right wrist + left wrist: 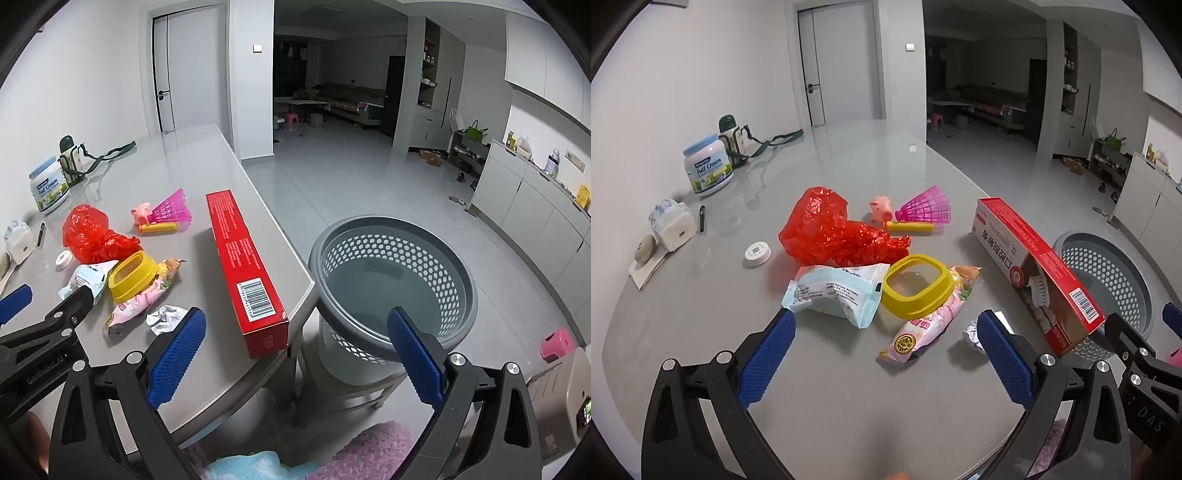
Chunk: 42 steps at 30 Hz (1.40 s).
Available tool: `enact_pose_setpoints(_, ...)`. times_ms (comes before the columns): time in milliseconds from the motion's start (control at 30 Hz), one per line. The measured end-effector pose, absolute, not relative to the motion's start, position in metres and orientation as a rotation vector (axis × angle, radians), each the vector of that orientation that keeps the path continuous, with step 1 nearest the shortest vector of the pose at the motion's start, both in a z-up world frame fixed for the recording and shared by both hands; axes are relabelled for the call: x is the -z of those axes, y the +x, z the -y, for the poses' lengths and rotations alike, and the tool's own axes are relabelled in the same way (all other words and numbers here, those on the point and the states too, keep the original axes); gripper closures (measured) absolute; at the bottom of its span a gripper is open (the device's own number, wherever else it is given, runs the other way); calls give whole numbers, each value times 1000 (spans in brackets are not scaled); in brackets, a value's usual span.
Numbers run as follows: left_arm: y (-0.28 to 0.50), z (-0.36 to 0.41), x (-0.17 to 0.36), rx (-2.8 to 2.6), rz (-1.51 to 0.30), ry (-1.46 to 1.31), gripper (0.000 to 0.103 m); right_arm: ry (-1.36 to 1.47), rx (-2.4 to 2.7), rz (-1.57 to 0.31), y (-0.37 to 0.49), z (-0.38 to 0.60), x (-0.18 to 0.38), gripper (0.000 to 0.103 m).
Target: Collect trash
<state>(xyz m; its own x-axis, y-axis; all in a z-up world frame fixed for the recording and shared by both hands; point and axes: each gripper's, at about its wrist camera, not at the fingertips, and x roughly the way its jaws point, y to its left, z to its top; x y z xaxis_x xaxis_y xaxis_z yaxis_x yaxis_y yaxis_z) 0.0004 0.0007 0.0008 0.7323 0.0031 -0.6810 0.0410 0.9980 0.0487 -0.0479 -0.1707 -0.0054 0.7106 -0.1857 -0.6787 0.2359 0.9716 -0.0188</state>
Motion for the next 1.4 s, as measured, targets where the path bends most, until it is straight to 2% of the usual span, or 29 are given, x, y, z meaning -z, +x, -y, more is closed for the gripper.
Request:
enact_pose_setpoints(267, 16, -14, -1, 5, -758, 48, 6, 74, 229, -751, -47, 171, 4, 9)
enact_pose_setpoints(467, -13, 2, -9, 25, -708, 81, 6, 71, 234, -740, -49, 171, 5, 9)
enact_pose_setpoints(1400, -10, 0, -7, 29, -719, 70, 6, 74, 231, -732, -49, 168, 0, 9)
